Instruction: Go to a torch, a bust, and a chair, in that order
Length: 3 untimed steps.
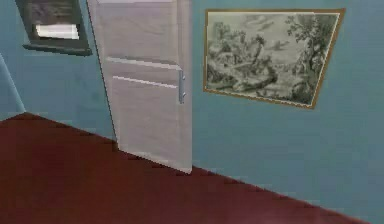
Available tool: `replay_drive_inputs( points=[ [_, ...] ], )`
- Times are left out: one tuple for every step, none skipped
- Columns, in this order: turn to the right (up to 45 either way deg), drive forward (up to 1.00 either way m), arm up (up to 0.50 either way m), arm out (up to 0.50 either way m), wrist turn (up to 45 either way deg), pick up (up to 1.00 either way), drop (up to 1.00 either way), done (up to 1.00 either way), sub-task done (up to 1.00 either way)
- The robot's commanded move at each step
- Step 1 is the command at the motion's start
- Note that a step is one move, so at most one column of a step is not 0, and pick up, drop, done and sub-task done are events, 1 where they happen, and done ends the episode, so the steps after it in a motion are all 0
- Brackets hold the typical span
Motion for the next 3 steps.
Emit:
replay_drive_inputs(
  points=[
    [30.0,0.00,0.00,0.00,0.0,0.00,0.00,0.00,0.00],
    [3.0,0.00,0.00,0.00,0.0,0.00,0.00,0.00,0.00],
    [0.0,0.10,0.00,0.00,0.0,0.00,0.00,0.00,0.00]
  ],
)
